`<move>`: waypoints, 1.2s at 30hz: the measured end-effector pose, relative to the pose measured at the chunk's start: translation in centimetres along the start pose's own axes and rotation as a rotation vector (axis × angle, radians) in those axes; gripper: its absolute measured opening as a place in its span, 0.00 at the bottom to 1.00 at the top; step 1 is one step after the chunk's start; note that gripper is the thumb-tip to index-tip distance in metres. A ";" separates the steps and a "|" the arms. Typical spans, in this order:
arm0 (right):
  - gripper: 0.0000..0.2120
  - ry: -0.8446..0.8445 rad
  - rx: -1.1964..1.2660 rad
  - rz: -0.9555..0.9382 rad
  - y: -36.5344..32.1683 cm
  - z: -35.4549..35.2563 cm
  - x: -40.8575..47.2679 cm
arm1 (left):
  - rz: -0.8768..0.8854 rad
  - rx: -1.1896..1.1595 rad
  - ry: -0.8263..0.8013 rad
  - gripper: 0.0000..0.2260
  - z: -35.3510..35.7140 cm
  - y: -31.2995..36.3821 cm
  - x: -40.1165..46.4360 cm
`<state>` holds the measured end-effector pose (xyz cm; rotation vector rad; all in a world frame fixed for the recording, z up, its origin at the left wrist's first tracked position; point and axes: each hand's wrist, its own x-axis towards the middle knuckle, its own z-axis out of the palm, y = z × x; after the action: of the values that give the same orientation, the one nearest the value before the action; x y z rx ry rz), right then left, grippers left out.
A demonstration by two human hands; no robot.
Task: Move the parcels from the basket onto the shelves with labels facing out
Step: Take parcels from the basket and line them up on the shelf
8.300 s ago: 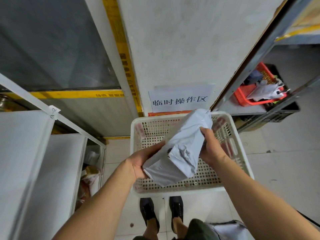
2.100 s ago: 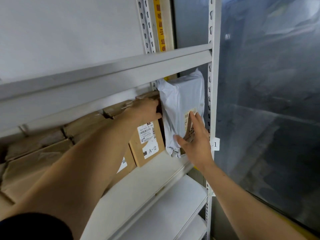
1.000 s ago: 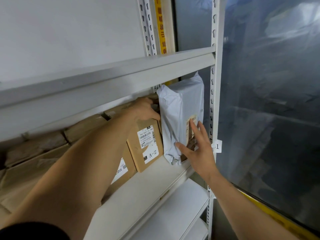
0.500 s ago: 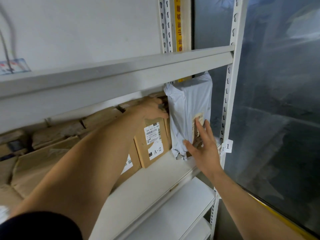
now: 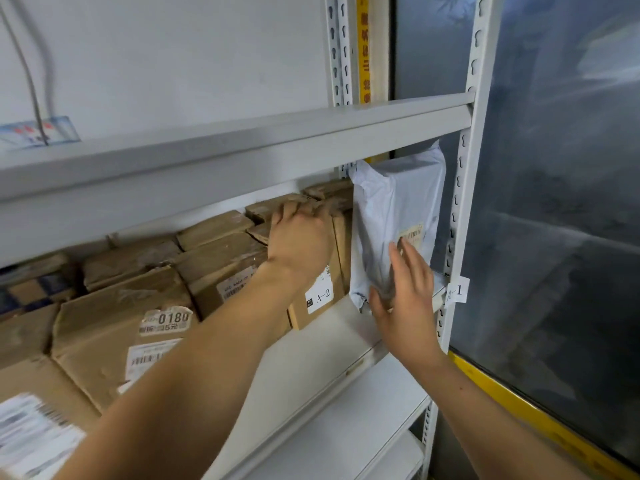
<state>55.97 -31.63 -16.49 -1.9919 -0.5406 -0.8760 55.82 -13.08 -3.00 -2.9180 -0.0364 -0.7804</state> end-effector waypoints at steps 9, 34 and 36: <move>0.35 -0.155 -0.077 -0.355 -5.3 2.9 4.5 | -0.282 0.312 -0.406 0.38 -4.8 -3.3 -3.5; 0.38 -0.500 0.031 -0.587 -10.2 7.3 8.8 | -0.230 0.229 -0.151 0.22 -9.8 -10.4 -12.9; 0.35 -0.547 0.024 -0.608 -10.8 8.1 8.5 | -0.319 0.244 -0.327 0.28 -10.6 -12.7 -15.1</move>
<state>57.57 -18.69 -7.31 -2.0689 -1.5149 -0.6441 36.78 -1.69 -0.07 -2.7999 -0.5938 -0.2943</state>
